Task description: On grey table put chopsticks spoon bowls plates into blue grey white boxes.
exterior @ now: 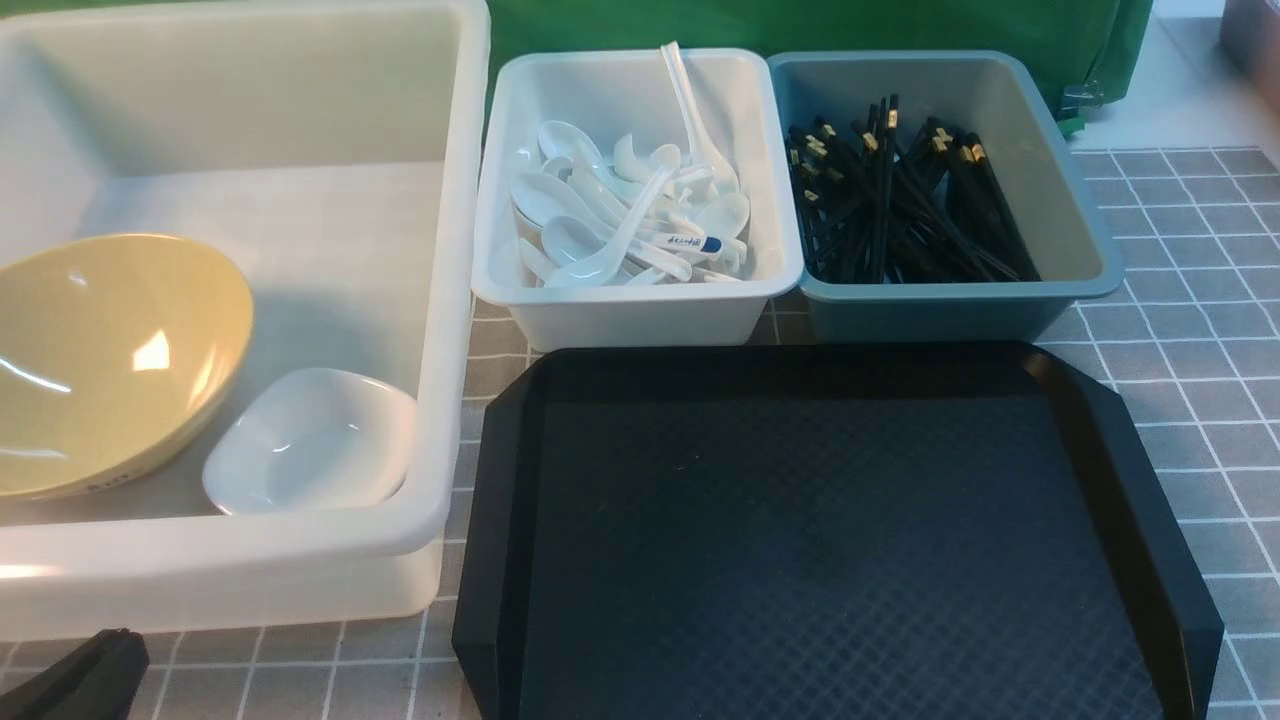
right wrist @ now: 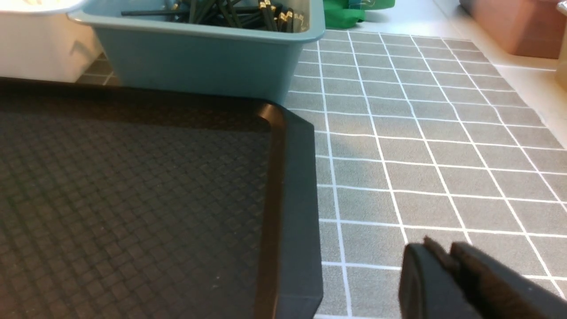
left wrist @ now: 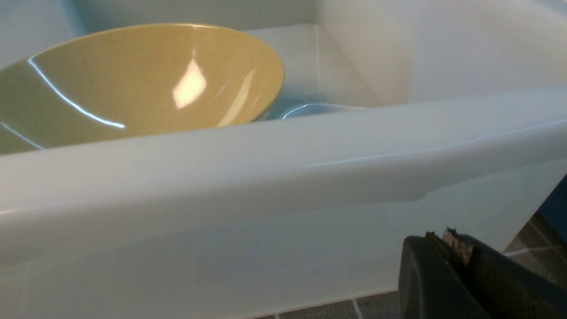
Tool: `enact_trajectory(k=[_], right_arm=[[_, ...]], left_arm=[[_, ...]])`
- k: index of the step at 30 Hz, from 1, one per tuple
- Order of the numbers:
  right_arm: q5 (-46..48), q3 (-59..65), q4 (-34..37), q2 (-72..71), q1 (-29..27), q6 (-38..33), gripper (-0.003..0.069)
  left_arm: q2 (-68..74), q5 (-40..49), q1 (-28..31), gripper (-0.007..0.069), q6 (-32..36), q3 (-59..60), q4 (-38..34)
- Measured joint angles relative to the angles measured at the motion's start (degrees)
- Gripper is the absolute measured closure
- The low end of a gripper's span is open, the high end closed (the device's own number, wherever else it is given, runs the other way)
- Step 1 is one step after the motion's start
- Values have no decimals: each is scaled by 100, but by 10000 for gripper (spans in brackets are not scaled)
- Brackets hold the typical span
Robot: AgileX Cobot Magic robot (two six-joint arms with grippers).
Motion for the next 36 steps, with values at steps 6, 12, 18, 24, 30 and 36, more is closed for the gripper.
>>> enact_trajectory(k=[6, 12, 18, 24, 30, 36], right_arm=[[0, 0, -1, 0, 0, 0, 557], [0, 0, -1, 0, 0, 0, 547], [0, 0, -6, 0, 0, 0, 544], [0, 0, -6, 0, 0, 0, 538], [0, 0, -6, 0, 0, 0, 529], [0, 0, -6, 0, 0, 0, 528]], left_arm=[[0, 0, 0, 633, 0, 0, 0], [0, 0, 0, 633, 0, 0, 0], [0, 0, 0, 633, 0, 0, 0], [0, 0, 0, 633, 0, 0, 0], [0, 0, 0, 633, 0, 0, 0], [0, 0, 0, 633, 0, 0, 0]])
